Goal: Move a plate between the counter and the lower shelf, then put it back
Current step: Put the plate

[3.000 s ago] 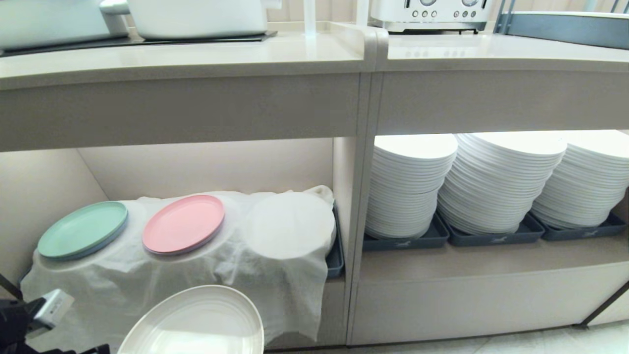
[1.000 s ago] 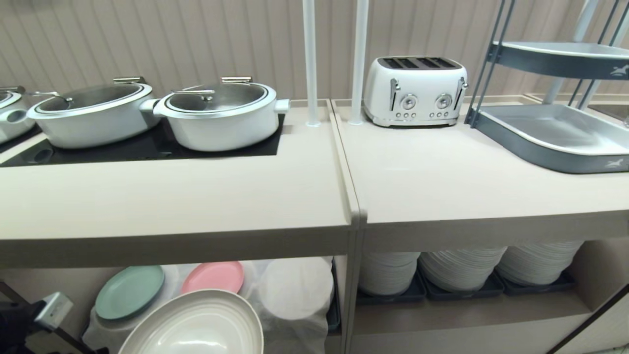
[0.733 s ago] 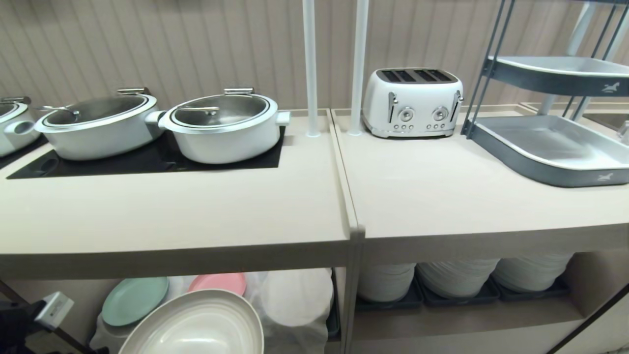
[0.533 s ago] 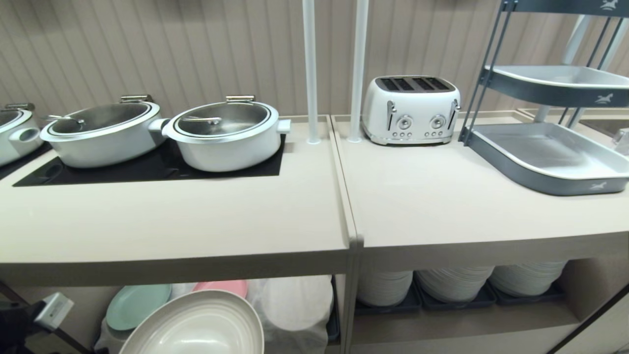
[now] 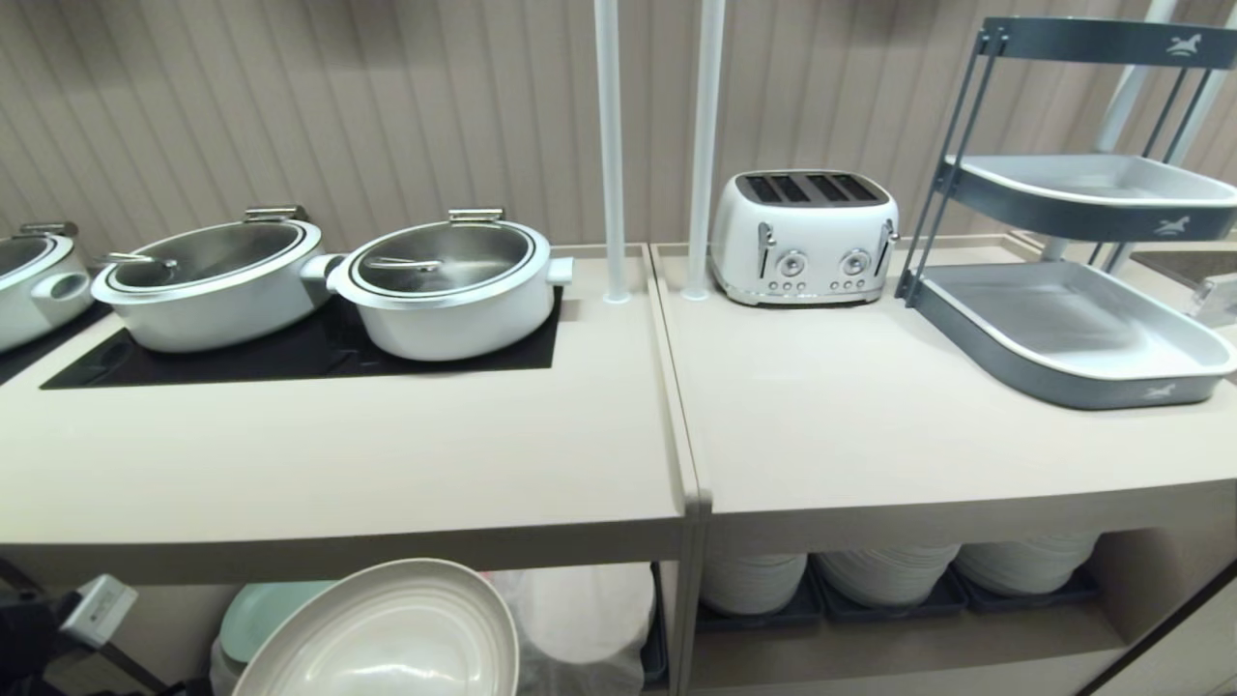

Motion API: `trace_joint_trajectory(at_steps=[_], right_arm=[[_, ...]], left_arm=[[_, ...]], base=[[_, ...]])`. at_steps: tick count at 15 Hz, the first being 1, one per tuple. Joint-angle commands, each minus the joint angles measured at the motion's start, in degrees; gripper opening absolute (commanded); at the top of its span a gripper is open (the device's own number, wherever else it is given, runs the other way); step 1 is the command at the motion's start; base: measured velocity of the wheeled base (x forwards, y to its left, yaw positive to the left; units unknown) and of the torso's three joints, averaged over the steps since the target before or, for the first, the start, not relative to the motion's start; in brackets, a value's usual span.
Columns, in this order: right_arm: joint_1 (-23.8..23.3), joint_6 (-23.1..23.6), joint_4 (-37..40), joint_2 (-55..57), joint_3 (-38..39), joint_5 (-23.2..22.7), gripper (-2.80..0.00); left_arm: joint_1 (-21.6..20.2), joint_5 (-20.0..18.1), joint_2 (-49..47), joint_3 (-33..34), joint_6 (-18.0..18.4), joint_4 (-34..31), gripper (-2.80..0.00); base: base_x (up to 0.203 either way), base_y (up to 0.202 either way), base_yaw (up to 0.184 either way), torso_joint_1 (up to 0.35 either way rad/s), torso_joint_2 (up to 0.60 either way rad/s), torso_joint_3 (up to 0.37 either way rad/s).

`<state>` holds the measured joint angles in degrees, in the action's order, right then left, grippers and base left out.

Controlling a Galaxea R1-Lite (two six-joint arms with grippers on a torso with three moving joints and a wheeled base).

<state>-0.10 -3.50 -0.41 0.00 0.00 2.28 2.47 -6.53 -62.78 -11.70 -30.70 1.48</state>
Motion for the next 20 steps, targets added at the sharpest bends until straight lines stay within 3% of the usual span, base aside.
trace_joint_trajectory(at_steps=[1, 12, 20], right_arm=[[0.01, -0.02, -0.09, 0.0, 0.0, 0.01, -2.8], [0.01, -0.02, -0.1, 0.0, 0.0, 0.01, -2.8], [0.01, -0.1, -0.02, 0.0, 0.0, 0.01, -2.8]], left_arm=[[0.07, -0.06, 0.03, -0.15, -0.55, 0.08, -2.8], [0.16, -0.15, -0.06, -0.34, -1.82, 0.36, -2.8], [0.16, -0.15, -0.15, -0.55, -1.82, 0.36, -2.8]], base=[[0.0, 0.0, 0.0, 0.154, -0.31, -0.154], [0.0, 0.0, 0.0, 0.155, -0.31, -0.158], [0.0, 0.0, 0.0, 0.064, -0.12, -0.063]])
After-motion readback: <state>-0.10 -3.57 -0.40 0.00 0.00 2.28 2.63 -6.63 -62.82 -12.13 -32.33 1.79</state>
